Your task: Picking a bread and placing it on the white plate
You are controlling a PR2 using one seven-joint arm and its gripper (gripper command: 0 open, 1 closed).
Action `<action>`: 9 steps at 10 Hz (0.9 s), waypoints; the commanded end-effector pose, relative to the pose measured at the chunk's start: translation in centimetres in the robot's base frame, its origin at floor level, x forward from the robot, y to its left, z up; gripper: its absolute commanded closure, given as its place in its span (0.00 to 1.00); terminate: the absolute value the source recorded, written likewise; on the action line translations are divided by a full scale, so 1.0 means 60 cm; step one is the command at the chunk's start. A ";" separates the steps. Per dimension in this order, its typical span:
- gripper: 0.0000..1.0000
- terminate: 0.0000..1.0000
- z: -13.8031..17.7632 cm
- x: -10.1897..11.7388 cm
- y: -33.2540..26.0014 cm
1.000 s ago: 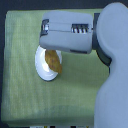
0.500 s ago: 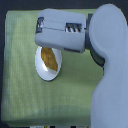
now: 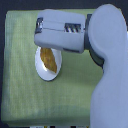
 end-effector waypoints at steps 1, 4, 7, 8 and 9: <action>0.00 0.00 -0.002 -0.008 0.008; 0.00 0.00 -0.004 -0.007 0.006; 0.00 0.00 0.048 0.028 -0.004; 0.00 0.00 0.069 0.038 -0.003; 0.00 0.00 0.097 0.054 -0.007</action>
